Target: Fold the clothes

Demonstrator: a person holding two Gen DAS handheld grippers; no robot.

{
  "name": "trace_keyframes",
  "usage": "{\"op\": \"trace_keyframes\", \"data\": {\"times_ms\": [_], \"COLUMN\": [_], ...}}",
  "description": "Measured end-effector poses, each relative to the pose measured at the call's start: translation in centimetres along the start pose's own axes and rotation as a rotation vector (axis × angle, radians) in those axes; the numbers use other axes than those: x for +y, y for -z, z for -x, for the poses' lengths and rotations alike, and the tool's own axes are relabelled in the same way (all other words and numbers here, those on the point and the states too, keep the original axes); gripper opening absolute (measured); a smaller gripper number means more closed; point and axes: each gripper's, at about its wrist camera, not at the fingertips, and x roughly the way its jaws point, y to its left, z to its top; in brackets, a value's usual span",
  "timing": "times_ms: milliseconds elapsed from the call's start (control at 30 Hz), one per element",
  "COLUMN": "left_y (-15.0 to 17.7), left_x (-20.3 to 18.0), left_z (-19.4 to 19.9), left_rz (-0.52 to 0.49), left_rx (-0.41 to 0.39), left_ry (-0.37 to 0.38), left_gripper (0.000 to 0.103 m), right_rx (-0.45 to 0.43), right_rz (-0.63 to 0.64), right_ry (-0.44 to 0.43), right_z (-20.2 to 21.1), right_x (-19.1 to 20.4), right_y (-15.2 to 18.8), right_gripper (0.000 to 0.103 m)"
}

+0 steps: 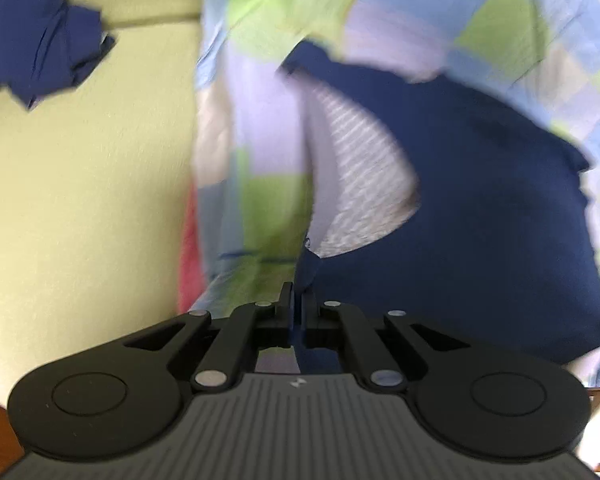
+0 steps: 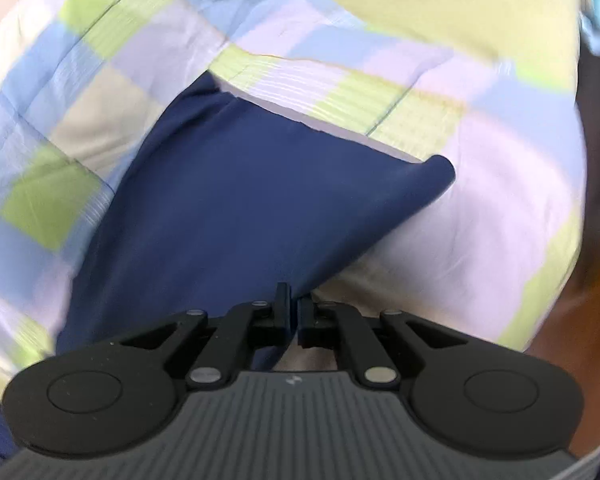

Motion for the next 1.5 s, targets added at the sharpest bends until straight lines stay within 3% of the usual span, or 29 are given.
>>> {"op": "trace_keyframes", "data": {"times_ms": [67,133,200,233,267,333,433,500,567,633,700,733,800,933,1000,1067,1200,1300,1367,1500], "left_y": [-0.3,-0.4,0.6,1.1,2.0,3.4,6.4,7.9,9.1,9.3,9.7,9.8,10.4,11.1,11.2,11.1,12.2,12.6,12.7,12.2], "left_x": [-0.7,-2.4,-4.2,-4.4,-4.3,-4.4,-8.1,-13.3,-20.2,-25.5,-33.7,-35.8,-43.8,-53.9,-59.2,-61.8,-64.7,-65.3,-65.6,-67.3], "left_z": [-3.2,-3.4,-2.0,-1.7,-1.1,-0.4,1.3,1.2,0.0,-1.4,-3.0,-3.3,-4.5,-6.1,-7.0,-7.8,-10.7,-12.0,-12.8,-13.5], "left_rz": [-0.069,-0.166,-0.305,-0.321,-0.318,-0.29,-0.342,-0.388,-0.404,-0.358,-0.273,-0.258,-0.201,-0.112,-0.128,-0.153,-0.188,-0.179,-0.154,-0.093], "left_rx": [0.051,0.05,0.031,0.037,0.058,0.094,0.073,0.041,0.015,0.009,-0.029,-0.045,-0.101,-0.139,-0.156,-0.168,-0.195,-0.189,-0.168,-0.162], "left_ry": [-0.059,-0.117,-0.189,-0.209,-0.246,-0.28,-0.253,-0.173,-0.062,0.021,0.12,0.136,0.137,0.135,0.086,0.029,-0.148,-0.27,-0.308,-0.423], "left_gripper": [0.003,0.006,0.022,0.033,0.032,0.029,0.029,0.031,0.031,0.031,0.031,0.031,0.032,0.036,0.042,0.044,0.044,0.044,0.044,0.044], "right_rx": [0.056,0.158,0.171,0.178,0.189,0.211,0.201,0.169,0.121,0.112,0.131,0.14,0.163,0.303,0.337,0.344,0.321,0.24,0.181,0.179], "right_rz": [0.025,0.011,0.01,0.024,0.072,0.163,0.204,0.222,0.309,0.46,0.583,0.644,0.757,0.989,1.1,1.217,1.433,1.707,1.845,1.973], "right_ry": [0.089,0.125,0.139,0.147,0.156,0.177,0.164,0.121,0.021,-0.07,-0.142,-0.184,-0.298,-0.504,-0.541,-0.572,-0.627,-0.684,-0.718,-0.812], "right_z": [-2.5,-5.0,-4.7,-4.3,-3.4,-1.6,1.1,2.3,2.8,2.0,0.5,-0.3,-2.5,-7.9,-8.9,-9.3,-9.3,-9.7,-9.9,-10.8], "right_x": [0.0,-0.4,-0.3,-0.2,0.1,0.6,-0.3,-0.8,-0.9,-0.2,0.7,1.1,1.6,3.2,3.8,4.1,4.8,5.0,5.3,5.9], "right_y": [0.9,1.8,1.9,1.8,1.5,0.6,-2.6,-5.3,-9.6,-13.9,-17.5,-19.2,-22.2,-29.1,-30.6,-31.5,-31.1,-30.6,-29.7,-28.8], "right_gripper": [0.001,0.006,0.033,0.055,0.056,0.056,0.056,0.054,0.043,0.023,0.017,0.016,0.016,0.017,0.018,0.018,0.022,0.023,0.024,0.03]}}
